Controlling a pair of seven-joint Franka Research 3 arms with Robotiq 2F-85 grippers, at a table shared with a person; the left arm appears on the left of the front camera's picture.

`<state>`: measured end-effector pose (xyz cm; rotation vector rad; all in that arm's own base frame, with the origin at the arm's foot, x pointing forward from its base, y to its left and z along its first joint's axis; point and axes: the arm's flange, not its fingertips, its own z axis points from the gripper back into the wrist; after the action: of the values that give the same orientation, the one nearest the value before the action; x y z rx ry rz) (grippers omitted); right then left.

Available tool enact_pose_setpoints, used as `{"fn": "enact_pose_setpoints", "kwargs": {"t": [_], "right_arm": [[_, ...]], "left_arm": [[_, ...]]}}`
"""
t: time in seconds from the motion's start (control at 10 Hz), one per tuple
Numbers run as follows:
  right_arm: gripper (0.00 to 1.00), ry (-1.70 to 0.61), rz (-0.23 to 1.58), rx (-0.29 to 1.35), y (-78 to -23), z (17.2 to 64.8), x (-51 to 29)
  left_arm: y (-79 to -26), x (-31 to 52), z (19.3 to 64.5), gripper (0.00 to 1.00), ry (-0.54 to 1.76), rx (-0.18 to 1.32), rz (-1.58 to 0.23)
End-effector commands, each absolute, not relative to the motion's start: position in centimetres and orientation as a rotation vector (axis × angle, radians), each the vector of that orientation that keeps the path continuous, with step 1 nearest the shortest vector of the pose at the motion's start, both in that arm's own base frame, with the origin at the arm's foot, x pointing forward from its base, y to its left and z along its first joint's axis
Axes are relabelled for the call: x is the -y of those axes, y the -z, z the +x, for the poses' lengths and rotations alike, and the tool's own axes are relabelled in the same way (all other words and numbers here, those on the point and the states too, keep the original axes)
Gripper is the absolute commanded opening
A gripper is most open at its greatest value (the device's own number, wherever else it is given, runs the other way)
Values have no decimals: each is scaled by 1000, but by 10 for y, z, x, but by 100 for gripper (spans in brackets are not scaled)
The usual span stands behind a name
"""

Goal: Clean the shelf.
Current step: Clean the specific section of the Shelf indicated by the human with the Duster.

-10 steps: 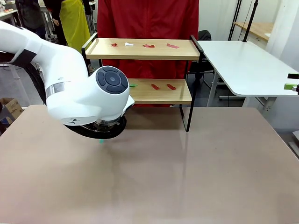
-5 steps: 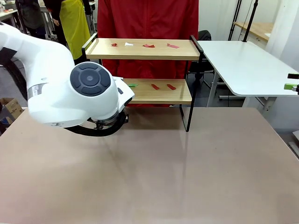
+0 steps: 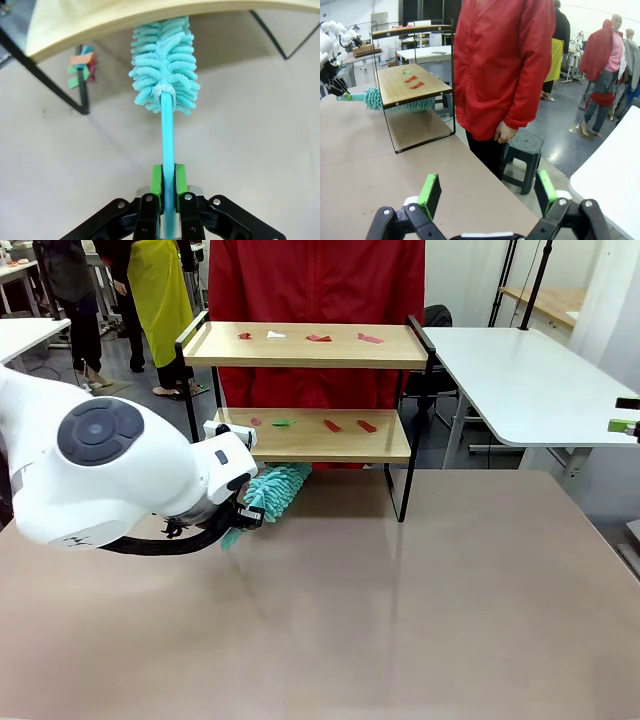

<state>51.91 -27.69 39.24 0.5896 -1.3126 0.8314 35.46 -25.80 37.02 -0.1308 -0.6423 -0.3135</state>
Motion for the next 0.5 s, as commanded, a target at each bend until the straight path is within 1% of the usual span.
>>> {"fn": "enact_pose_setpoints", "kwargs": {"t": [0.0, 0.2, 0.4], "right_arm": [[100, -825, 588, 1299, -398, 520, 275], [100, -825, 588, 1299, -398, 520, 275], [100, -825, 588, 1299, -398, 520, 275]], "left_arm": [[-404, 216, 338, 13, 465, 586, -253], [-406, 190, 335, 13, 596, 575, -332], [-410, 162, 335, 13, 664, 548, -394]]}}
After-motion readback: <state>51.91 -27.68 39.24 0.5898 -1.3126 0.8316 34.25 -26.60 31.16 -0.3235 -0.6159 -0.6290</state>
